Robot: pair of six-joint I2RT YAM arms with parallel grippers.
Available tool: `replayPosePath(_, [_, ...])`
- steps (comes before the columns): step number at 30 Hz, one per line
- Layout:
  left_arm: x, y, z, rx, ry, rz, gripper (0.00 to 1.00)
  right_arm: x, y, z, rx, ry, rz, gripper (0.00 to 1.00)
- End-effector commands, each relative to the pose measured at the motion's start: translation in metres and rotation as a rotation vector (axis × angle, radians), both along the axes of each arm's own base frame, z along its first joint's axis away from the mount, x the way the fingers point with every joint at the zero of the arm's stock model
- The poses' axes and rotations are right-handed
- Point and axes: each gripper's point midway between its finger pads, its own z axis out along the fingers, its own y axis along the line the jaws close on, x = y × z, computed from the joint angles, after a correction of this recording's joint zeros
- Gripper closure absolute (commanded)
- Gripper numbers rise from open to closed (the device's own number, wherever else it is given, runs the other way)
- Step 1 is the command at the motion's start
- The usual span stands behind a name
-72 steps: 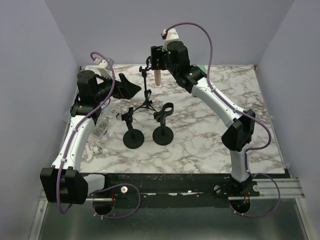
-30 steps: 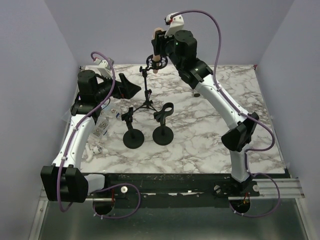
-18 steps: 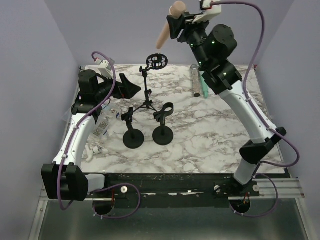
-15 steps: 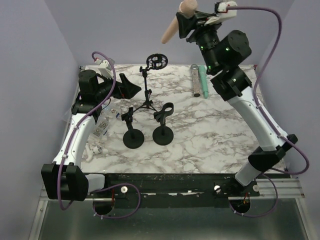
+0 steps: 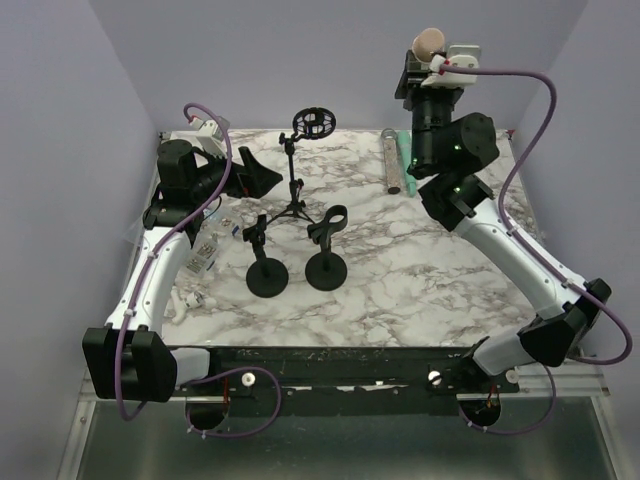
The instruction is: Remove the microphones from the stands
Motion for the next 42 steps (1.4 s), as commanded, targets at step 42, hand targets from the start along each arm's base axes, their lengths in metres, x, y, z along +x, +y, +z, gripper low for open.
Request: replayPosePath(42, [0.007,0.004,-0.01,0.021,0.02,0.014,0.02,0.203,0.034,-0.376,-0.178,1.053,0.037,0.99])
